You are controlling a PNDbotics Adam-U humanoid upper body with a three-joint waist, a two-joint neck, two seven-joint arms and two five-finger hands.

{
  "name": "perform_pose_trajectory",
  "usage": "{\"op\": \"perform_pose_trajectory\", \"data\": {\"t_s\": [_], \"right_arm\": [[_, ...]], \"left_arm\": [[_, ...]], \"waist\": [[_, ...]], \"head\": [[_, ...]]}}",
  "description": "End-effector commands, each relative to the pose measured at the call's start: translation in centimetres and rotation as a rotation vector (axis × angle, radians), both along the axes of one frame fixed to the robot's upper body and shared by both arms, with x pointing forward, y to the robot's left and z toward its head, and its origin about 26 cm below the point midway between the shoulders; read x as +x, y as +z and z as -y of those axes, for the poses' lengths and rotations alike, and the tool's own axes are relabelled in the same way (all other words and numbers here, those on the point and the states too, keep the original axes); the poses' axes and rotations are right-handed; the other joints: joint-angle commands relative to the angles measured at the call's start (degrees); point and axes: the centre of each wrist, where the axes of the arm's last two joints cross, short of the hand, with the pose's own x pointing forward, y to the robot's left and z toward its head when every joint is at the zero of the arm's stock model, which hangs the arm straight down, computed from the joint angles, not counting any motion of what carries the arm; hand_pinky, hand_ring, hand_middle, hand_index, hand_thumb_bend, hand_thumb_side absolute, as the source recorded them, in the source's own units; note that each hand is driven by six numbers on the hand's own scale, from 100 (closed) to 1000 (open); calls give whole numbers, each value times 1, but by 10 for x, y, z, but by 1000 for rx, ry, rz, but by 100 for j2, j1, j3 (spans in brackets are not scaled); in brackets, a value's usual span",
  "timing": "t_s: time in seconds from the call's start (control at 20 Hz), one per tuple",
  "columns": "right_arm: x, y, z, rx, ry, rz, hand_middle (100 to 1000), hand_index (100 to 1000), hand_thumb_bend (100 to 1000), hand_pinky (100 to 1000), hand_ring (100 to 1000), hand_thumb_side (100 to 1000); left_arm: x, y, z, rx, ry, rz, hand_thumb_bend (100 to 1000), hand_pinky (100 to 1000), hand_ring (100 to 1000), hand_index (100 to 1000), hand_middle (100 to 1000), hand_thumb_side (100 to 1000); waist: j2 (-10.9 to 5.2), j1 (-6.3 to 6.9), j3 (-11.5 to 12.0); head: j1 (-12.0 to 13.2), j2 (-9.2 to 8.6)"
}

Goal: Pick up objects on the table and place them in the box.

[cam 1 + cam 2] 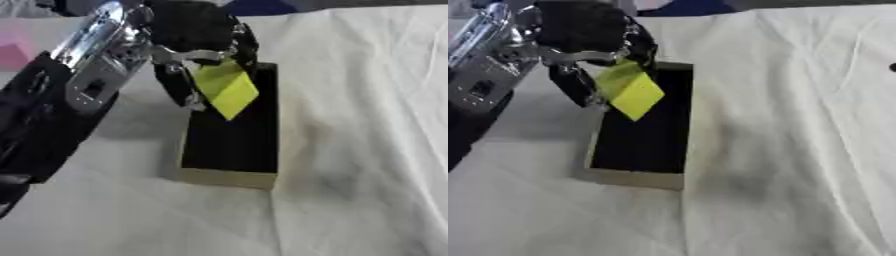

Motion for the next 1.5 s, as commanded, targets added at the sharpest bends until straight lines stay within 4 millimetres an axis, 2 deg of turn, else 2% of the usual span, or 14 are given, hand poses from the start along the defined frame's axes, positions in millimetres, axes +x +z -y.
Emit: {"op": "perform_pose_trajectory", "data": {"t_s": [0.05, 0.3, 0.45, 0.6, 0.8, 0.85, 0.95, 1.05, 1.3, 1.5], "right_arm": [[-1, 7, 1, -12, -5, 22, 575, 825, 100, 823, 800, 791], [-1, 7, 0, -8, -5, 19, 575, 825, 100, 823, 800, 794], [-1, 8, 0, -7, -3, 20, 575, 824, 100, 823, 800, 792], [-1, 8, 0, -7, -4, 20, 574, 824, 100, 823, 800, 793], [-1, 8, 0, -7, -3, 19, 574, 824, 100, 823, 800, 793], [-1, 8, 0, -7, -3, 19, 574, 824, 100, 823, 799, 794], [-1, 7, 0, -7, -2, 18, 574, 824, 100, 823, 799, 794], [-1, 7, 0, -6, -3, 17, 574, 824, 100, 822, 799, 795], [-1, 7, 0, -6, -4, 16, 573, 823, 100, 822, 799, 796], [-1, 6, 0, -7, -4, 13, 573, 823, 100, 822, 799, 796]], "left_arm": [[1, -4, 4, 115, -39, 4, 205, 431, 551, 633, 500, 100], [3, -19, 11, 131, -47, -22, 220, 444, 559, 645, 507, 112], [5, -27, 12, 165, -38, -33, 286, 478, 582, 669, 529, 145], [9, -36, 10, 216, -26, -41, 333, 516, 607, 692, 555, 139], [11, -38, 9, 234, -24, -40, 333, 516, 607, 692, 555, 139], [11, -38, 9, 240, -25, -37, 650, 781, 844, 895, 803, 277], [10, -36, 7, 279, -22, -13, 767, 860, 905, 924, 855, 303], [9, -34, 4, 314, -8, 13, 812, 901, 947, 945, 890, 330], [10, -31, -3, 321, 19, 55, 845, 924, 985, 971, 924, 359], [6, -23, -7, 234, -1, 70, 774, 905, 972, 959, 908, 364]], "waist": [[-102, -4, -10], [-106, 13, -24], [-106, 21, -30], [-105, 30, -29], [-105, 32, -27], [-106, 33, -26], [-110, 34, -22], [-112, 33, -18], [-109, 26, -1], [-108, 14, 17]], "head": [[-46, -22], [-101, -38], [-119, -51], [-135, -61], [-139, -65], [-140, -65], [-144, -63], [-146, -61], [-141, -43], [-133, -38]]}}
